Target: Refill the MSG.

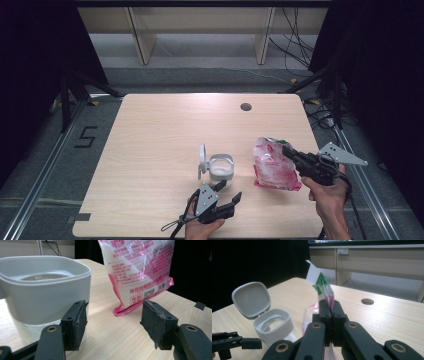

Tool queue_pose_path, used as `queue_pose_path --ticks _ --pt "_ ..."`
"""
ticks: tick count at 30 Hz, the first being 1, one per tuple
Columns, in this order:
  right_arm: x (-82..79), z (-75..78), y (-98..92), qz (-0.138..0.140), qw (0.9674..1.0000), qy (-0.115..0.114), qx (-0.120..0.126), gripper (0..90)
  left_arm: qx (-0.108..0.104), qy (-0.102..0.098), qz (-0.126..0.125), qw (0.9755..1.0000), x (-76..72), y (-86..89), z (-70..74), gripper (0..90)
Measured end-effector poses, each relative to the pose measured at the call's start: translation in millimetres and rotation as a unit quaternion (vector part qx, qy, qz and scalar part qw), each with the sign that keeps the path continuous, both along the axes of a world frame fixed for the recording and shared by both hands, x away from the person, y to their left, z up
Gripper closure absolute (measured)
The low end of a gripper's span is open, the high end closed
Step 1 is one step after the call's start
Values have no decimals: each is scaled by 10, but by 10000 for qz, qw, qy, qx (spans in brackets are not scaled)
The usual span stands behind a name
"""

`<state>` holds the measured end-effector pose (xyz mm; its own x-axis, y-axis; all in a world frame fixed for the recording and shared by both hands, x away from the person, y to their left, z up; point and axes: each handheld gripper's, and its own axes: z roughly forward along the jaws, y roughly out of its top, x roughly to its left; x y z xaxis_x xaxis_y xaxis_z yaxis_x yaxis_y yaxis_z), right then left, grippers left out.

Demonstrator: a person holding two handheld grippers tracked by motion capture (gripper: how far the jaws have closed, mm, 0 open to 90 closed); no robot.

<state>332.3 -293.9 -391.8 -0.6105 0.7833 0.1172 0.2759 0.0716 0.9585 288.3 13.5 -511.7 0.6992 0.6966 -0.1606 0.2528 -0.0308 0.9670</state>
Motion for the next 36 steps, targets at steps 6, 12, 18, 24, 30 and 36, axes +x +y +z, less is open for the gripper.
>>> queue_pose_path --ticks 6,12,18,24,30,36 --pt "-27 -18 -62 -76 9999 65 -78 900 -23 -43 11 10000 12 15 -2 367" --pt "-44 -41 -93 -142 9998 104 -77 900 28 12 -19 10000 2 2 -5 369" --pt "-27 -72 -137 -285 9995 38 -150 900 -6 4 -21 10000 1 1 -3 369" --pt "0 -102 -154 -295 9991 -62 -299 900 52 26 -3 10000 5 13 -10 371" --pt "14 -139 -169 -406 9982 1 -443 900 36 24 4 10000 13 25 -3 371" --pt "56 -199 -150 -471 9967 -10 -653 900 -10 26 -10 10000 18 22 -7 372"
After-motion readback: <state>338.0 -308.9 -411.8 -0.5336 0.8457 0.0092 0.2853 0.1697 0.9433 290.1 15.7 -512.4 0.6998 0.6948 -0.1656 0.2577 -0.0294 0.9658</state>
